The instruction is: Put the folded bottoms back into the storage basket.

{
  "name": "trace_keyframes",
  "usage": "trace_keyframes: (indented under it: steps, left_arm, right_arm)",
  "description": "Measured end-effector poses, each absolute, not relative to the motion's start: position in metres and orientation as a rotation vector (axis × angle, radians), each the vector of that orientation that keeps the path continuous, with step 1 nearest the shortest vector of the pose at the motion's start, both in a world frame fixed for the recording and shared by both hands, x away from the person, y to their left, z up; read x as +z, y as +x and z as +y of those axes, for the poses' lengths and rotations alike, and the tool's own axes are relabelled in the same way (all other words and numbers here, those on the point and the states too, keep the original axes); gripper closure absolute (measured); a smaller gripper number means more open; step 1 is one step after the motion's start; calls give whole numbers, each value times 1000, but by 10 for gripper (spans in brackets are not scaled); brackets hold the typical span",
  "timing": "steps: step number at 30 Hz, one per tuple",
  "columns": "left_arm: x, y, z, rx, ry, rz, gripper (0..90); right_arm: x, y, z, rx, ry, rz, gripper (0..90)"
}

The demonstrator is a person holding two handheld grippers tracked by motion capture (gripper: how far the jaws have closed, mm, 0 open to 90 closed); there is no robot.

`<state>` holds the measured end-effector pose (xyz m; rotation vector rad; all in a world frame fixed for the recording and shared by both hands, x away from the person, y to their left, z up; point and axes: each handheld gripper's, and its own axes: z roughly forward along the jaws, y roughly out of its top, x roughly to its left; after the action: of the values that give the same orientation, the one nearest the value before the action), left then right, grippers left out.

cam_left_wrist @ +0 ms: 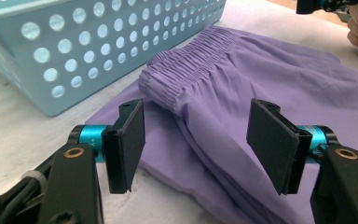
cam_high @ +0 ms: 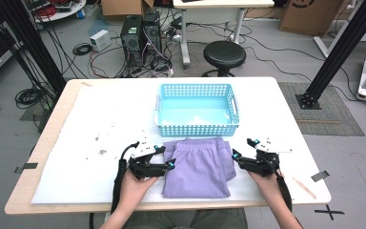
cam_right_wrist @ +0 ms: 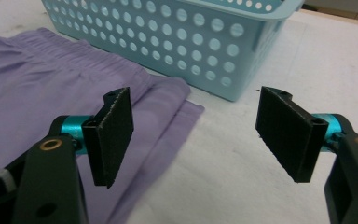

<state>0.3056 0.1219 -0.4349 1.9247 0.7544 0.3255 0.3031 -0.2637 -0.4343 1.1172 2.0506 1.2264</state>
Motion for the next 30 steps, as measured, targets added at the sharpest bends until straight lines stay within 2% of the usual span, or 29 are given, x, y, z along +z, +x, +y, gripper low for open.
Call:
trace_keyframes:
  steps: [8, 16, 22, 30]
  left_arm:
    - [-438, 308, 111, 391, 2025, 855, 371]
    - [-434, 302, 122, 262, 1972, 969, 371]
    - [-438, 297, 118, 263, 2008, 954, 371]
    - [-446, 301, 116, 212, 2039, 1026, 372]
  right_arm:
    - [-428, 299, -234, 1249, 1149, 2103, 270]
    - [-432, 297, -219, 1163, 1147, 2177, 269]
    - [-436, 294, -218, 1102, 1181, 2199, 264]
    - [-443, 296, -213, 1001, 1226, 2237, 264]
